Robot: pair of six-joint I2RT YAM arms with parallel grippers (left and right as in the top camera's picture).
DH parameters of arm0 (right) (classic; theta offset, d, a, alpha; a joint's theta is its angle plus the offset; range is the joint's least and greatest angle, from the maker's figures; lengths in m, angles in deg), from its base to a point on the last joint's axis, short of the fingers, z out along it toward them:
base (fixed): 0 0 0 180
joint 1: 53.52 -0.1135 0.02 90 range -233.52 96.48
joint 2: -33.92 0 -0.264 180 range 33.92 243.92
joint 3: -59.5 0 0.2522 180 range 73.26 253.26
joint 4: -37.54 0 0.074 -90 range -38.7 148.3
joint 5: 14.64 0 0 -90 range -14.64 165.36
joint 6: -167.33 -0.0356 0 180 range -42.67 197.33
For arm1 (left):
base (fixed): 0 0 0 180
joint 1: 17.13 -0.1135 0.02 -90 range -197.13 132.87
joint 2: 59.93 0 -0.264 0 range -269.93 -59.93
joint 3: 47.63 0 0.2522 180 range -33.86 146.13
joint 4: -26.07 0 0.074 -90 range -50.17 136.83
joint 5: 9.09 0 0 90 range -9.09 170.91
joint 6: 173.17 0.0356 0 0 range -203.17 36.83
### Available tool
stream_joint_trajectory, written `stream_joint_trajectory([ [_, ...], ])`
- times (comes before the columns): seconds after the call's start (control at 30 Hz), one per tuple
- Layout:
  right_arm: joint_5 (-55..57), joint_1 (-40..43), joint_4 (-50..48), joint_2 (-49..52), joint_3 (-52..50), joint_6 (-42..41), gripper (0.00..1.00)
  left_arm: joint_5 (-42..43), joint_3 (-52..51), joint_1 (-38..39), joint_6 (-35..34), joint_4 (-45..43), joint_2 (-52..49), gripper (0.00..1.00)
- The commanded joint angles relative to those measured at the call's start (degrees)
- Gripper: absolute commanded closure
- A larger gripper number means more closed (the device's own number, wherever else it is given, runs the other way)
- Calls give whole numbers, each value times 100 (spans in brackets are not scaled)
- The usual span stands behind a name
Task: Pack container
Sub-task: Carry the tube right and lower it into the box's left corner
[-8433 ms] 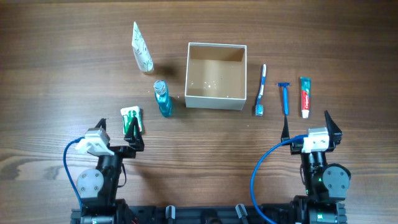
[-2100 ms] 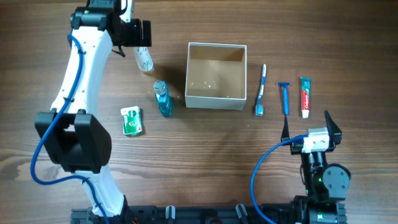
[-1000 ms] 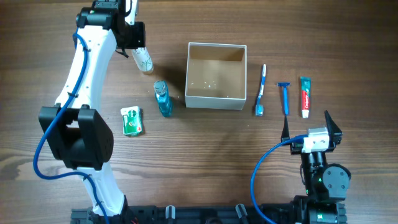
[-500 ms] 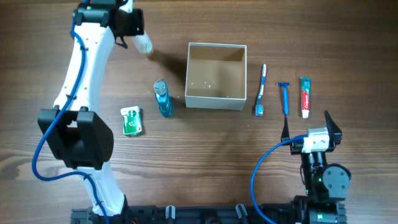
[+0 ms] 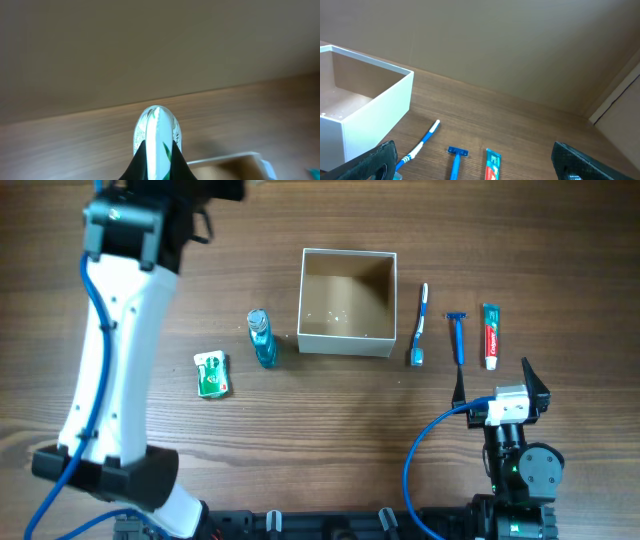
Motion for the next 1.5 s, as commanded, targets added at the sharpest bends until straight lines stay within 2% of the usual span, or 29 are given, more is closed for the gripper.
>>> stream_joint_trajectory([
  [0.0,94,-24,-15,-46,-7,-109,0,72,166,625,-11,-31,114,96],
  [0.17,94,-24,-15,-46,-7,-109,0,74,166,990,-57,275,-35,96],
  [0.4,94,-24,-15,-46,-7,-109,0,210,166,1025,-337,1130,-315,96],
  [0.8,94,-24,-15,-46,-7,-111,0,505,166,1086,-339,1458,-1056,96],
  [1.47,94,-24,-15,-46,-7,-109,0,68,166,1147,-334,1034,-2050,96],
])
